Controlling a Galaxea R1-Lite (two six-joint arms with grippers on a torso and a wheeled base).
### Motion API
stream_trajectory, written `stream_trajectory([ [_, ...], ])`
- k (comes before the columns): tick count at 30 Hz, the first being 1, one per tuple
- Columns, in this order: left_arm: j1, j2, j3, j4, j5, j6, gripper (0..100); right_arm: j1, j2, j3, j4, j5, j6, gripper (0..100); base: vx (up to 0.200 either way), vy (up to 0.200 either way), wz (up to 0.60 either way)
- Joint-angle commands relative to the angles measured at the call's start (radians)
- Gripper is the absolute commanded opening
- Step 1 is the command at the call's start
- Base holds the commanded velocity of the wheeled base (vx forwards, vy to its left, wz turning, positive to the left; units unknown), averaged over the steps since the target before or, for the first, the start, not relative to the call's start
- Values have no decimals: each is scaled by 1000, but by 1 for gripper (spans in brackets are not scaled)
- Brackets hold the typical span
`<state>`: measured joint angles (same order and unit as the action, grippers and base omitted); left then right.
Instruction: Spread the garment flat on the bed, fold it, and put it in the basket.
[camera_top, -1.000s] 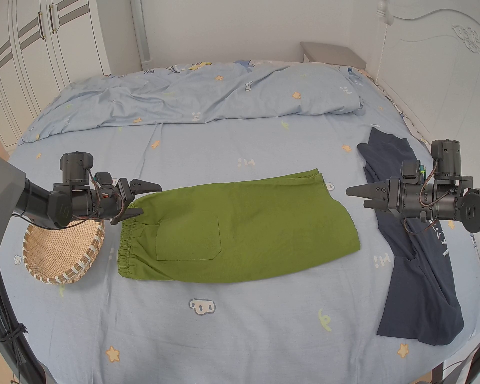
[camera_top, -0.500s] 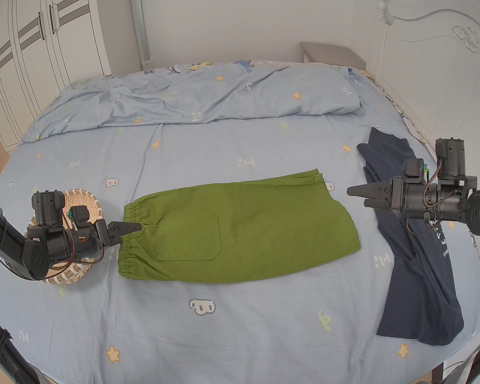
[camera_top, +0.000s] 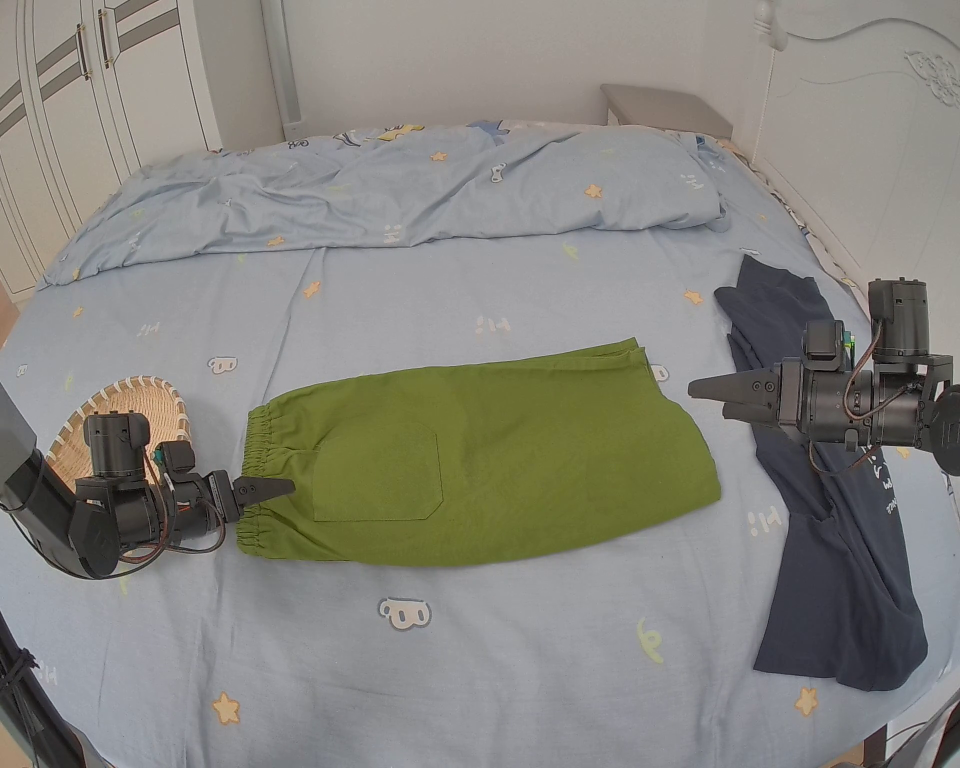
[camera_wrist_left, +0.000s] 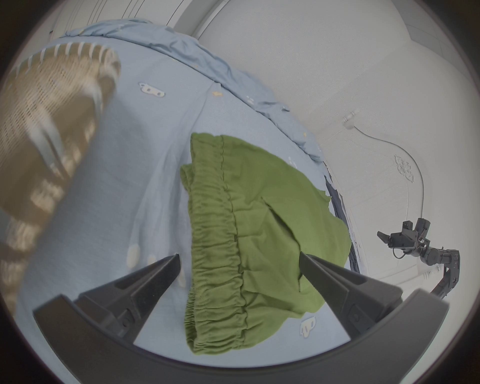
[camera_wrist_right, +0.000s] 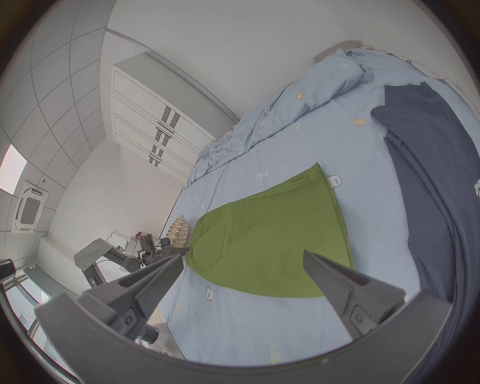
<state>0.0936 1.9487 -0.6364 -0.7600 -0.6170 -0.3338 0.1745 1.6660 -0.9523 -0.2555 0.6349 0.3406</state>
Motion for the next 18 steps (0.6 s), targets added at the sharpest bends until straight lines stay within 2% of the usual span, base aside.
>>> stream_trajectory([
  [1,-14,58,1,-10,6,-1,100,0,3,1,-1,0,0,100,0,0,0],
  [4,-29,98,1,-45,36,-1,100,0,6,1,-1,0,0,100,0,0,0],
  [10,-14,105,-14,-64,25,-24,100,0,8,1,-1,0,0,100,0,0,0],
  [13,-17,113,-28,-65,13,-73,100,0,8,1,-1,0,0,100,0,0,0],
  [17,-15,139,-49,-82,-53,-151,100,0,8,1,-1,0,0,100,0,0,0],
  [18,-12,147,-52,-108,-105,-180,100,0,8,1,-1,0,0,100,0,0,0],
])
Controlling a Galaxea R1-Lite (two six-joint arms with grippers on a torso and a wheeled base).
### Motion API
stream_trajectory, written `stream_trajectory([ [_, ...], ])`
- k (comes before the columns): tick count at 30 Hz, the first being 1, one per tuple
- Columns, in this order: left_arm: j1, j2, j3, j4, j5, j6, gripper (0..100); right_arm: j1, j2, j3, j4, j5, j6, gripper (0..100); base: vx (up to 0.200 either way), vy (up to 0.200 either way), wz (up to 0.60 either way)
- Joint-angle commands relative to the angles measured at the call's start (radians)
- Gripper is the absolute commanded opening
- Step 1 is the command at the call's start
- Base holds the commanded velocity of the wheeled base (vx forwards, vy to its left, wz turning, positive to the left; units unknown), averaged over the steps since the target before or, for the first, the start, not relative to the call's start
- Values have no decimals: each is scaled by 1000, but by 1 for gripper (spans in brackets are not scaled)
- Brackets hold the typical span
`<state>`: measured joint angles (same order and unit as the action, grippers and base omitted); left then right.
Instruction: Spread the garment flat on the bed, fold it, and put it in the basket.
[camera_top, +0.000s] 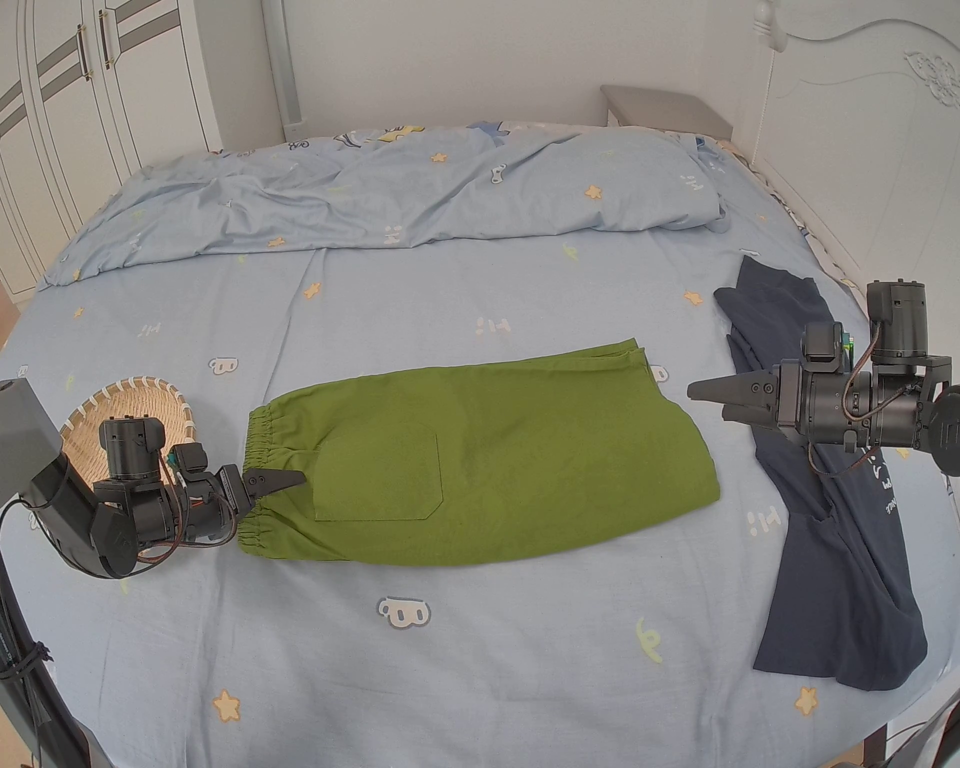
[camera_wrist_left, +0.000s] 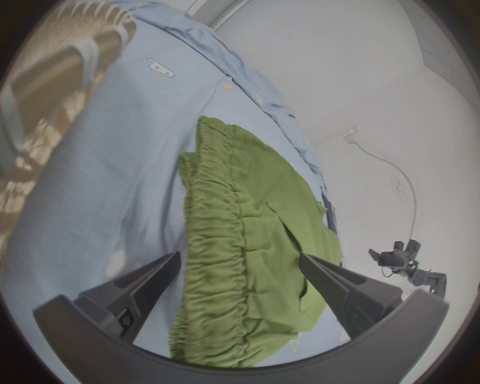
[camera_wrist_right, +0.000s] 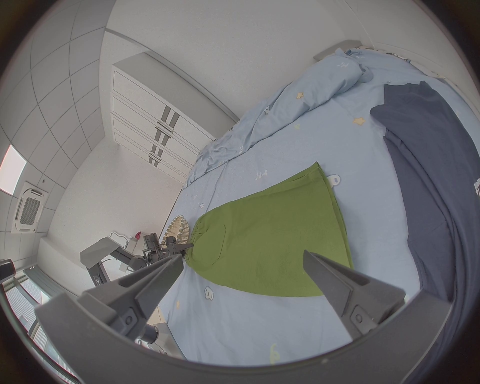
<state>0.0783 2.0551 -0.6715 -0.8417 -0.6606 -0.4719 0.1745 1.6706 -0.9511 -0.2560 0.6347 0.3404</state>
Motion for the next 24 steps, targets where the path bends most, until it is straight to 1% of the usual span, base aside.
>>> stream_trajectory([
  [1,3,40,-17,-27,-62,-42,100,0,3,0,0,0,0,100,0,0,0],
  [2,5,60,-17,-60,-86,-57,100,0,3,0,0,0,0,100,0,0,0],
  [4,3,83,-19,-85,-91,-60,100,-1,4,0,0,0,0,100,0,0,0],
  [10,0,96,-34,-92,-96,-82,100,-1,12,-3,-2,0,-1,100,0,0,0],
  [11,1,92,-36,-92,-97,-91,0,-3,18,-5,-2,0,-1,100,0,0,0],
  [15,1,83,-42,-92,-100,-122,0,-9,31,-9,-2,-3,-3,100,0,0,0],
  [17,-6,80,-43,-94,-108,-163,0,-13,34,-12,-2,-9,-4,100,0,0,0],
  [21,-5,56,-40,-92,-129,-183,0,-26,67,-25,1,-23,-8,100,0,0,0],
  [24,5,13,-33,-86,-152,-198,0,-72,113,-54,12,-33,-21,100,0,0,0],
])
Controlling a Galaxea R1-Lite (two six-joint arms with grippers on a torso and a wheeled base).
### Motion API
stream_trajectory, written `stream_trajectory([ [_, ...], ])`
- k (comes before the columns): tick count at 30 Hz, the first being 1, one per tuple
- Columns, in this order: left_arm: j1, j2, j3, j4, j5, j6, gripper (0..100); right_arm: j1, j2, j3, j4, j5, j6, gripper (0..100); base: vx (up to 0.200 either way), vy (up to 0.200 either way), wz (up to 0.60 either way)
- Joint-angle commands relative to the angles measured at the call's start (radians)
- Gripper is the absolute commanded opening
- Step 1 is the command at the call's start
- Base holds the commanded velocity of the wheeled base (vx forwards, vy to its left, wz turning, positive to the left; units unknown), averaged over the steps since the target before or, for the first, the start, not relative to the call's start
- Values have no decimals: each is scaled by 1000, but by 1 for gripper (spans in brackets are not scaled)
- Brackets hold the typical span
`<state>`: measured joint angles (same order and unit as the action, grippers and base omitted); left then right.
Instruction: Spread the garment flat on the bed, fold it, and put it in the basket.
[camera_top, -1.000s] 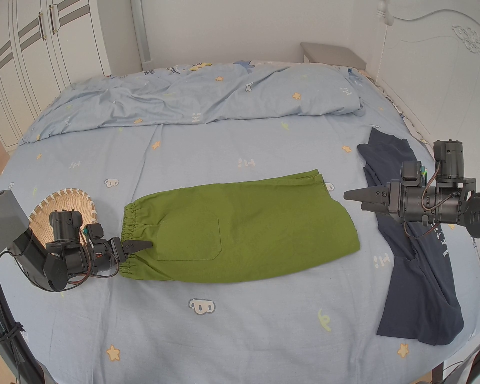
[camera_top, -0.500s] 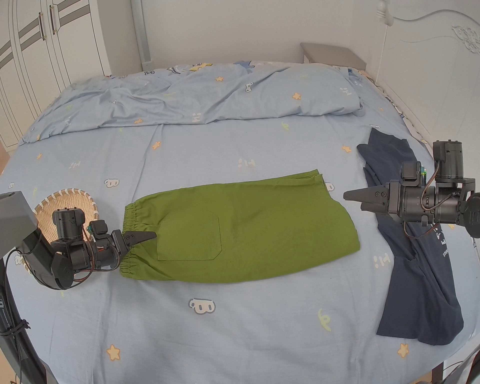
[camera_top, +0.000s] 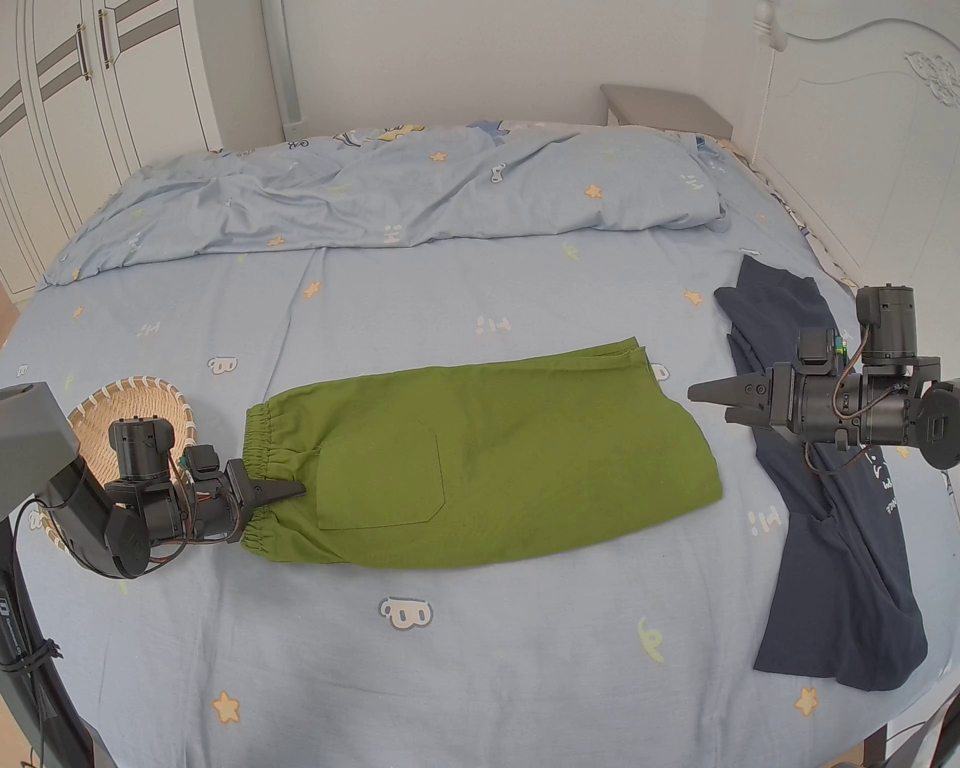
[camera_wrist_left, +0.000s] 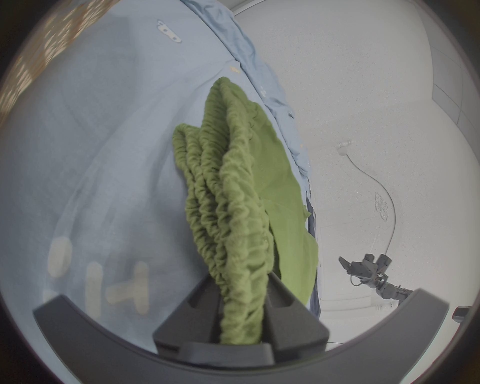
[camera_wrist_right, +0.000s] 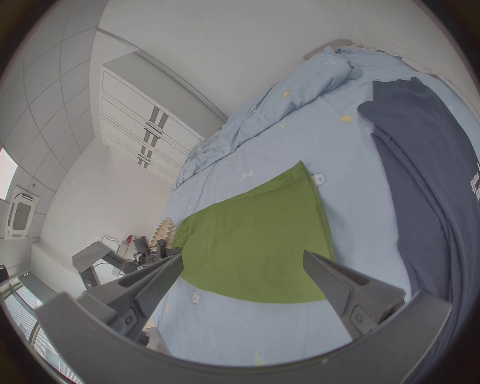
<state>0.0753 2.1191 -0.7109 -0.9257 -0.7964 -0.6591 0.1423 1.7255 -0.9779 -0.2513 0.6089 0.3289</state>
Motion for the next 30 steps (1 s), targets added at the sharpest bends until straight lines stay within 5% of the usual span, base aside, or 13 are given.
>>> stream_trajectory([
  [1,9,-73,8,-1,-24,-23,0,-55,89,-39,17,-14,-33,100,0,0,0],
  [9,21,-117,11,1,-26,-46,0,-133,273,-159,89,-64,-174,100,0,0,0],
  [20,24,-116,14,-5,-26,-45,0,-109,394,-242,78,49,-183,100,0,0,0],
  [30,26,-116,14,-7,-26,-45,0,-50,442,-237,9,51,-171,100,0,0,0],
])
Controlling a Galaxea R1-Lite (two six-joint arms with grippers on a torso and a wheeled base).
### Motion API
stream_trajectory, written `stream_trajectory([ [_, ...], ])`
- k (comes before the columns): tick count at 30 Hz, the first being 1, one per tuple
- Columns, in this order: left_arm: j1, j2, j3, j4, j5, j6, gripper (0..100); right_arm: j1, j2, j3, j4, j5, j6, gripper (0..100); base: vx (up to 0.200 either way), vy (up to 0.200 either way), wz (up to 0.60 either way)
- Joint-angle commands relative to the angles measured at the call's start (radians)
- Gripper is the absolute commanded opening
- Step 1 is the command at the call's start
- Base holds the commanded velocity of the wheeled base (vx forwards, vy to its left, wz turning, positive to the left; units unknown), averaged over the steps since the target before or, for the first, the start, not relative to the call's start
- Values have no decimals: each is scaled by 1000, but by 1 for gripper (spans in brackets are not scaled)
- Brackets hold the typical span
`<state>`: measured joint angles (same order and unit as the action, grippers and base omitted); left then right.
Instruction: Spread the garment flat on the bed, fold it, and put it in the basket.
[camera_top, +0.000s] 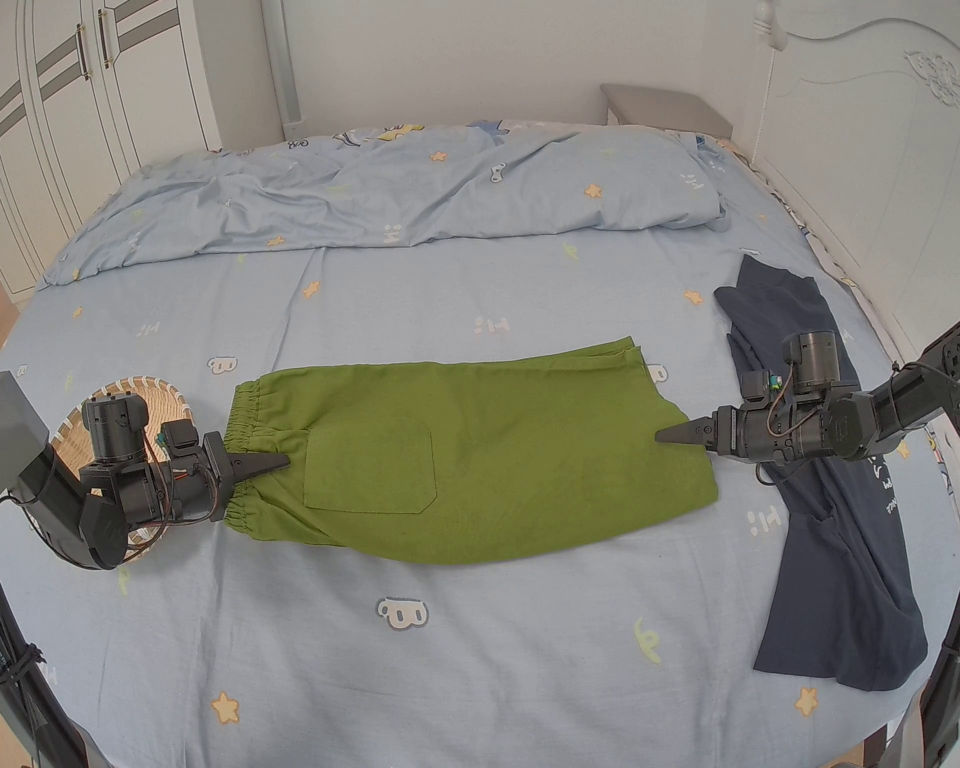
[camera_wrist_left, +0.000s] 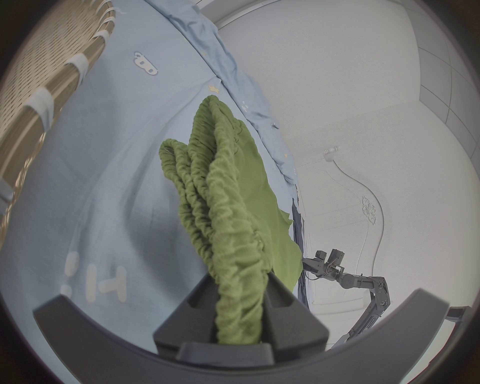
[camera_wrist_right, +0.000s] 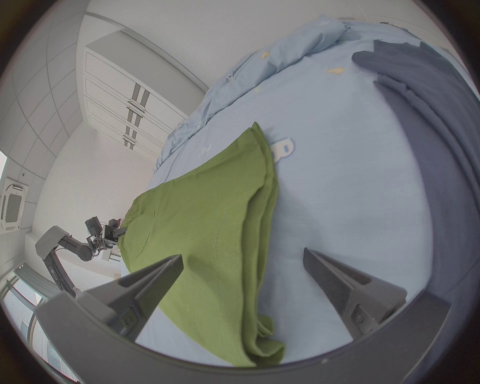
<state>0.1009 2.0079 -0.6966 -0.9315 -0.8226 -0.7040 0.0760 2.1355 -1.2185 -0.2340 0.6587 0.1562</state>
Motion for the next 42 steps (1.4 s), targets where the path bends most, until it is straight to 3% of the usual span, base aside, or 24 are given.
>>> stream_trajectory([
  [1,-1,-3,0,-1,0,0,0,19,44,5,-25,-1,5,100,0,0,0],
  [10,-1,-1,2,-1,0,0,0,27,61,28,-179,2,131,100,0,0,0],
  [11,-1,-1,2,-1,0,0,0,24,60,31,-189,2,135,0,0,0,0],
  [30,2,-3,-11,23,-1,-2,0,24,-42,82,-202,2,192,0,0,0,0],
  [35,22,-64,-64,191,-23,0,0,34,-195,123,-142,4,258,0,0,0,0],
  [42,26,-204,-123,502,-24,51,0,51,-373,172,41,-4,253,0,0,0,0],
])
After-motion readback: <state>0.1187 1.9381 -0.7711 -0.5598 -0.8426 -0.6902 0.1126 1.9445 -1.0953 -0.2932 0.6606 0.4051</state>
